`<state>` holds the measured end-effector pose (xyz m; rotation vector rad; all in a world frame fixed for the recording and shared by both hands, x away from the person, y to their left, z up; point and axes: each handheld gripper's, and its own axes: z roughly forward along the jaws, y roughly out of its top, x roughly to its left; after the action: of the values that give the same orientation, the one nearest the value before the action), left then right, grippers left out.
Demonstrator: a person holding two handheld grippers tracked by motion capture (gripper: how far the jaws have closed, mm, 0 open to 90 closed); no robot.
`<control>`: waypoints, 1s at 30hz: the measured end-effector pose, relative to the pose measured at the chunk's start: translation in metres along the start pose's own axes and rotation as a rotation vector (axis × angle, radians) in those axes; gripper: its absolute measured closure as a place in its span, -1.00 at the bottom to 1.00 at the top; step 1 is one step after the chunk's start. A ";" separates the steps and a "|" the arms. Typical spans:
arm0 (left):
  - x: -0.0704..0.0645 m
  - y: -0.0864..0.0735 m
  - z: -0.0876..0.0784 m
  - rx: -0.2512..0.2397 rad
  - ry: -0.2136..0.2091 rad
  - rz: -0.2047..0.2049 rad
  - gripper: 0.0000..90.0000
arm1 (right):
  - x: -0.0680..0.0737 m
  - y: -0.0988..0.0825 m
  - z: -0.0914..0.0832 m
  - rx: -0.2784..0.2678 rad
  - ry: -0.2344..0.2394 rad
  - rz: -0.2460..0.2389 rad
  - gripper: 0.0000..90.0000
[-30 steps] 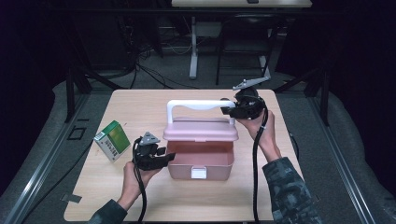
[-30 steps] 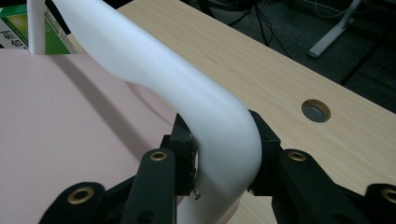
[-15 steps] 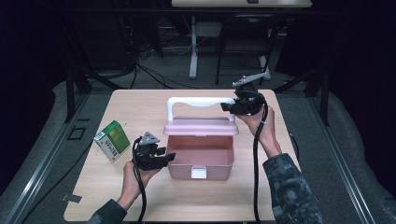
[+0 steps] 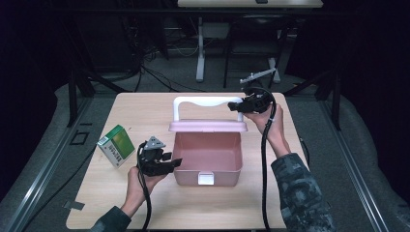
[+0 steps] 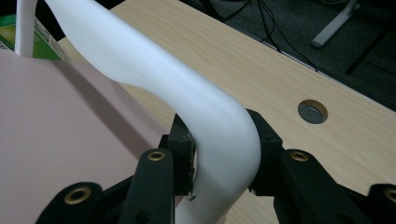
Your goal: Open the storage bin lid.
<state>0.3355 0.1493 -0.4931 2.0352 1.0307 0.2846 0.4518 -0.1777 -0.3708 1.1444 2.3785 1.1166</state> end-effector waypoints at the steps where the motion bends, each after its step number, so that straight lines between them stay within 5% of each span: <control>1: 0.000 0.000 0.000 0.001 -0.004 -0.004 0.21 | -0.001 0.001 0.000 0.003 0.001 0.004 0.50; 12: 0.001 0.002 0.001 0.028 -0.034 0.027 0.05 | -0.007 0.005 0.005 0.016 0.024 0.026 0.50; 18: 0.001 0.004 -0.003 0.026 -0.043 0.033 -0.32 | -0.005 0.004 0.007 0.022 0.026 0.021 0.50; 24: 0.004 0.007 -0.010 0.007 -0.029 0.041 -0.57 | -0.004 0.003 0.007 0.008 0.022 0.029 0.50; 30: 0.008 0.021 -0.026 -0.067 0.005 0.051 -0.59 | -0.003 0.002 0.006 0.006 0.019 0.032 0.50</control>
<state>0.3394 0.1632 -0.4623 2.0038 0.9605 0.3461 0.4585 -0.1763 -0.3733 1.1830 2.3874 1.1362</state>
